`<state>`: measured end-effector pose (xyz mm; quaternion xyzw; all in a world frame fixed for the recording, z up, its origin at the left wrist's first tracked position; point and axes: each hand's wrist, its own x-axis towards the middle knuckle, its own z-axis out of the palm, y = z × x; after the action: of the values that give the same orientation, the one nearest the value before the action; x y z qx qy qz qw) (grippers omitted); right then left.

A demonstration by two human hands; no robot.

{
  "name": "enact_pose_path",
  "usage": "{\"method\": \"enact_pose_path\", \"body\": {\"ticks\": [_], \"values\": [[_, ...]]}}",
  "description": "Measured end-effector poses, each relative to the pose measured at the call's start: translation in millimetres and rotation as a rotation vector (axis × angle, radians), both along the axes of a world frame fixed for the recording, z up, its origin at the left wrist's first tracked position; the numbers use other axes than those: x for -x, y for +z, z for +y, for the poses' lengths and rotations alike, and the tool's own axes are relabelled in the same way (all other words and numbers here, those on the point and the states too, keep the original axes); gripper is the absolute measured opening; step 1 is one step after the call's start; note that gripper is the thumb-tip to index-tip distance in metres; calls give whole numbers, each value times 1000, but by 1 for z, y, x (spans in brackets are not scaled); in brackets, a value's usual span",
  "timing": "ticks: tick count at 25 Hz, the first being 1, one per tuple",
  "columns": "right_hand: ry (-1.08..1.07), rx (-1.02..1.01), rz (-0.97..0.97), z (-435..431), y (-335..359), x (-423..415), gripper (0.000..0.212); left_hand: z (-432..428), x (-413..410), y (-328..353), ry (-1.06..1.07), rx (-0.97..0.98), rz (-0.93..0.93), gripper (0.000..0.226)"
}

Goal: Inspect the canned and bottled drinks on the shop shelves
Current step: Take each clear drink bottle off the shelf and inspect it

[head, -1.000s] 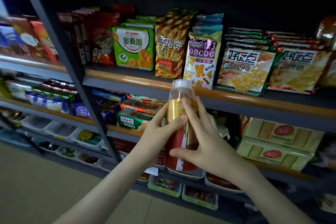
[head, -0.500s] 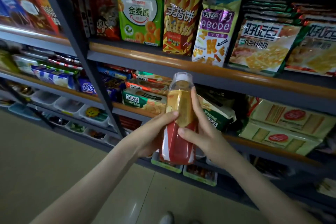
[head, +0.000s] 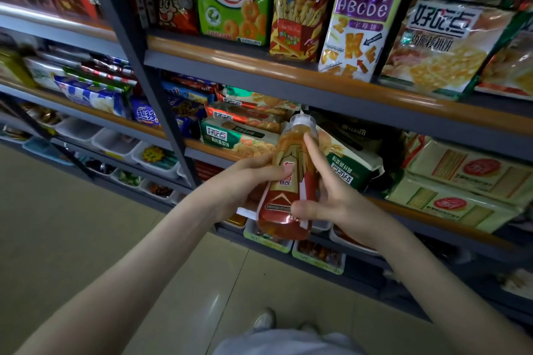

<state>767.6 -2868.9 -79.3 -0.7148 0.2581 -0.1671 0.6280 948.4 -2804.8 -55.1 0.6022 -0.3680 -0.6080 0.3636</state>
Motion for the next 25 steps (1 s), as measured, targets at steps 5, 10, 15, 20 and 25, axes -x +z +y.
{"method": "enact_pose_path", "body": {"ticks": [5,10,15,20,25], "values": [[201,121,192,-4,-5,3,136,1,-6,-2,47,-85,38,60],[-86,459,128,-6,-9,-18,103,-2,-12,3,154,-97,131,64],[-81,416,28,-12,-7,-16,81,0,-20,7,135,-56,104,67],[-282,-311,-244,-15,22,-24,58,2,-16,15,108,95,-37,45],[-305,17,-112,-21,61,-25,89,-3,-7,45,149,408,-278,71]]}}
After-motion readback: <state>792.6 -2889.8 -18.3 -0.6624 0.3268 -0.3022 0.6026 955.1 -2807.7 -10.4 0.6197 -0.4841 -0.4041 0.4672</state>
